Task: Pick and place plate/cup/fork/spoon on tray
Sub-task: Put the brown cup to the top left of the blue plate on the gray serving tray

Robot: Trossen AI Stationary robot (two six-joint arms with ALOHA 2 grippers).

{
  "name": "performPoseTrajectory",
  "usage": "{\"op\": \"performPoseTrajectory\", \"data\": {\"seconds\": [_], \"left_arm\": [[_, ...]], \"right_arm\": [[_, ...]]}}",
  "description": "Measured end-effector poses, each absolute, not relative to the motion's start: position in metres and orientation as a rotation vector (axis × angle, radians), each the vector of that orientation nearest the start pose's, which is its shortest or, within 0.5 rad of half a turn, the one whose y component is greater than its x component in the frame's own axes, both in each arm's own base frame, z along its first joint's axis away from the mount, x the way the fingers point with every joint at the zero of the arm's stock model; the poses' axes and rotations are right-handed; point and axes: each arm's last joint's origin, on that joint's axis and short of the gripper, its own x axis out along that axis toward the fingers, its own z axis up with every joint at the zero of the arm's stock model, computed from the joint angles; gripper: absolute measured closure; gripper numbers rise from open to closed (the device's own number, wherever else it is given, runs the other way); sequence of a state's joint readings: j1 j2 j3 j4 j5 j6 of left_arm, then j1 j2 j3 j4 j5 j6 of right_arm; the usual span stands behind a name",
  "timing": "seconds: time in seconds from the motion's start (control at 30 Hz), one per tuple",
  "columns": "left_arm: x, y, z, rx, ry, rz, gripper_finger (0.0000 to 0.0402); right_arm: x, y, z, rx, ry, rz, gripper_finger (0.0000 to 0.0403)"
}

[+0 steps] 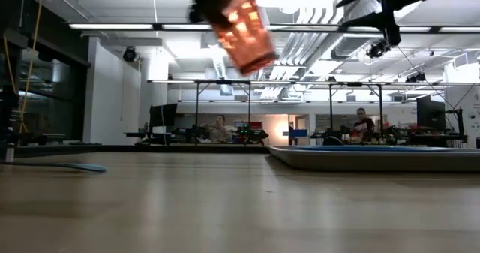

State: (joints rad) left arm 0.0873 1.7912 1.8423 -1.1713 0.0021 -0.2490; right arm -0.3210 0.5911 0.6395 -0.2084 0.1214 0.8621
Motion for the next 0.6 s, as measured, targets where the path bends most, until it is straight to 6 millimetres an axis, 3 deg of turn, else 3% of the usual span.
{"op": "performPoseTrajectory", "data": {"seconds": [0.13, 0.27, 0.6], "left_arm": [[0.408, 0.014, 0.331, -0.206, 1.084, 0.141, 0.04], [0.439, 0.003, 0.308, -0.188, 1.112, 0.104, 0.04], [0.466, -0.003, 0.265, -0.182, 1.16, 0.091, 0.04]], "right_arm": [[0.122, -0.045, 0.311, 0.846, -0.083, -0.504, 0.0221], [0.119, -0.045, 0.312, 0.844, -0.093, -0.508, 0.0221], [0.119, -0.045, 0.308, 0.853, -0.063, -0.522, 0.0221]]}}
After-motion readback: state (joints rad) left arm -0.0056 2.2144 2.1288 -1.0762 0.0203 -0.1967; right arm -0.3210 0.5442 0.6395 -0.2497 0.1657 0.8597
